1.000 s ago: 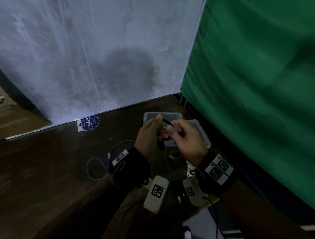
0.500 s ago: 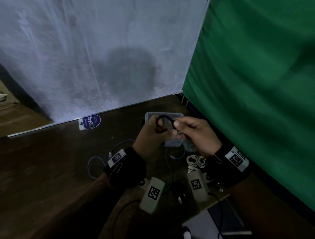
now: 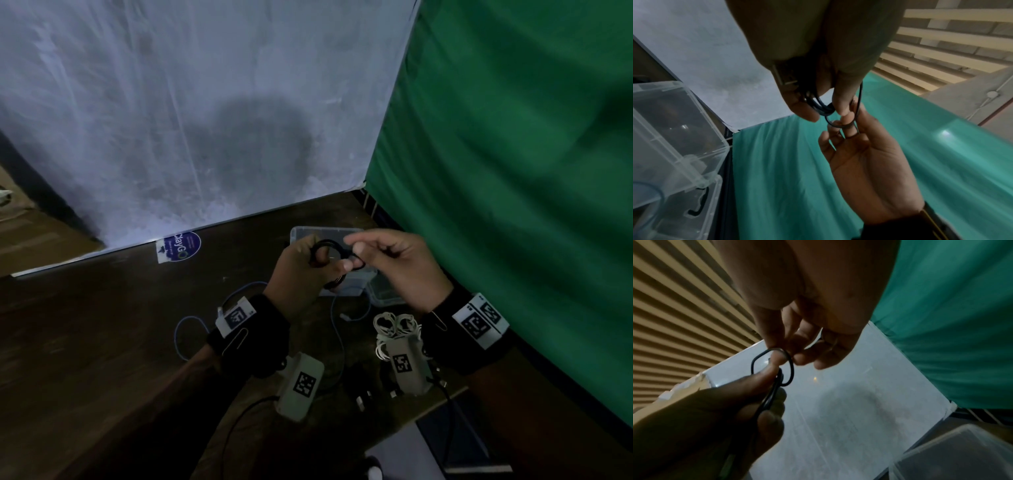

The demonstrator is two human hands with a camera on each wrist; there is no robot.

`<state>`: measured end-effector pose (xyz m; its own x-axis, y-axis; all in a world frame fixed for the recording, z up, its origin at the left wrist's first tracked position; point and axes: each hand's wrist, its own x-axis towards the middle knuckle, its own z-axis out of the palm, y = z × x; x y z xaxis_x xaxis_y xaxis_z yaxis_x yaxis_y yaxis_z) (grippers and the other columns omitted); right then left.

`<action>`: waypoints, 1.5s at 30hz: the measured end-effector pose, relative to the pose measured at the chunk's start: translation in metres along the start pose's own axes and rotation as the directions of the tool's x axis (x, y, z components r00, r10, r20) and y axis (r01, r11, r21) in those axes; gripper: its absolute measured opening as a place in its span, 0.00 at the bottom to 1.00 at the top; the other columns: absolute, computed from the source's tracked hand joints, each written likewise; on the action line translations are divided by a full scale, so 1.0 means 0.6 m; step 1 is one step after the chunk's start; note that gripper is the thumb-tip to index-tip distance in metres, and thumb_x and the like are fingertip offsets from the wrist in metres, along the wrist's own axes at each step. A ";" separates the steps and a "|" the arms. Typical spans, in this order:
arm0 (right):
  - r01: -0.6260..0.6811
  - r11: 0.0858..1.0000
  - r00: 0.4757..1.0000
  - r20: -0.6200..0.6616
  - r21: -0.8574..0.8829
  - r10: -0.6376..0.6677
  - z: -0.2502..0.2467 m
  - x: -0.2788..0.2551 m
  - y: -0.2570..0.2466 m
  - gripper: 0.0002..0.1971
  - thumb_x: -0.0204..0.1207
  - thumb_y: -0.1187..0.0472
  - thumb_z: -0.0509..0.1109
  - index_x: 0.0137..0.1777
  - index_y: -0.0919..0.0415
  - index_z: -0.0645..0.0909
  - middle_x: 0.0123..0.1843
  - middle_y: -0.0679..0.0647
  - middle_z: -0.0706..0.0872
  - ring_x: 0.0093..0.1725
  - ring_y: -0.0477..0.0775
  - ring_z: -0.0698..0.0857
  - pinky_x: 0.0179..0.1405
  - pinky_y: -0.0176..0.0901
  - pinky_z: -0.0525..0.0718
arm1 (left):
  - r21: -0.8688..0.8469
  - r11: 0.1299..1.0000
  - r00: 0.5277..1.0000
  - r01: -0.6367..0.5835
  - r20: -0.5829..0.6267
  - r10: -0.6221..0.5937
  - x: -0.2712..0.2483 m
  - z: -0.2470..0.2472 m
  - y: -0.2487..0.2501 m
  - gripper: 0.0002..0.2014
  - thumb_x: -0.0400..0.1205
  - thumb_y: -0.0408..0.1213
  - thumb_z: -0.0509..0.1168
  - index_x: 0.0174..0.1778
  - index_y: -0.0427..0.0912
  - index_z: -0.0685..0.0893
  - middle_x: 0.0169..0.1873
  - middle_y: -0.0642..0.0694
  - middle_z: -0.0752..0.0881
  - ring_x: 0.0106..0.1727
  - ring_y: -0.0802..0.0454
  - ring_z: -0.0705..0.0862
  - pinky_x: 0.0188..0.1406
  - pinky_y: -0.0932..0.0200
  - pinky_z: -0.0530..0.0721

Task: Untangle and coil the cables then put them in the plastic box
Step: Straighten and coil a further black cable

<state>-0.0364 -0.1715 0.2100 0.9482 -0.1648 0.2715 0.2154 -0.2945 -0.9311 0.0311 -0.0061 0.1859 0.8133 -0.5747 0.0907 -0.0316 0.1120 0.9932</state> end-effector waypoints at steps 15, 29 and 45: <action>-0.010 0.987 1.000 0.006 -0.160 0.011 0.001 -0.004 0.024 0.10 0.84 0.67 0.65 0.58 0.55 0.84 0.43 0.38 0.85 0.42 0.38 0.83 0.43 0.29 0.80 | -0.597 0.769 0.971 0.229 0.084 -0.224 0.009 -0.010 0.000 0.12 0.84 0.44 0.62 0.35 0.45 0.77 0.26 0.51 0.66 0.24 0.57 0.66 0.36 0.52 0.82; 0.202 0.799 0.965 -0.022 -0.567 -0.260 -0.036 0.012 -0.011 0.06 0.84 0.60 0.66 0.50 0.59 0.84 0.39 0.48 0.85 0.38 0.47 0.83 0.37 0.43 0.82 | -0.276 0.929 0.968 0.249 0.112 -0.226 0.003 -0.011 -0.015 0.13 0.76 0.47 0.67 0.34 0.43 0.75 0.28 0.47 0.68 0.29 0.53 0.66 0.32 0.60 0.70; 0.256 0.697 0.937 -0.004 -0.670 -0.349 -0.053 0.024 -0.014 0.06 0.84 0.65 0.66 0.49 0.63 0.84 0.43 0.51 0.85 0.43 0.50 0.82 0.41 0.37 0.76 | -0.026 0.961 0.929 0.275 0.266 -0.259 -0.003 -0.003 -0.026 0.14 0.87 0.37 0.58 0.64 0.36 0.82 0.22 0.54 0.82 0.21 0.62 0.76 0.25 0.67 0.75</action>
<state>-0.0319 -0.2014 0.2296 0.8127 -0.0553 0.5800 0.2368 -0.8782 -0.4156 0.0312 -0.0052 0.1698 0.6091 -0.7781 -0.1533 0.2084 -0.0295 0.9776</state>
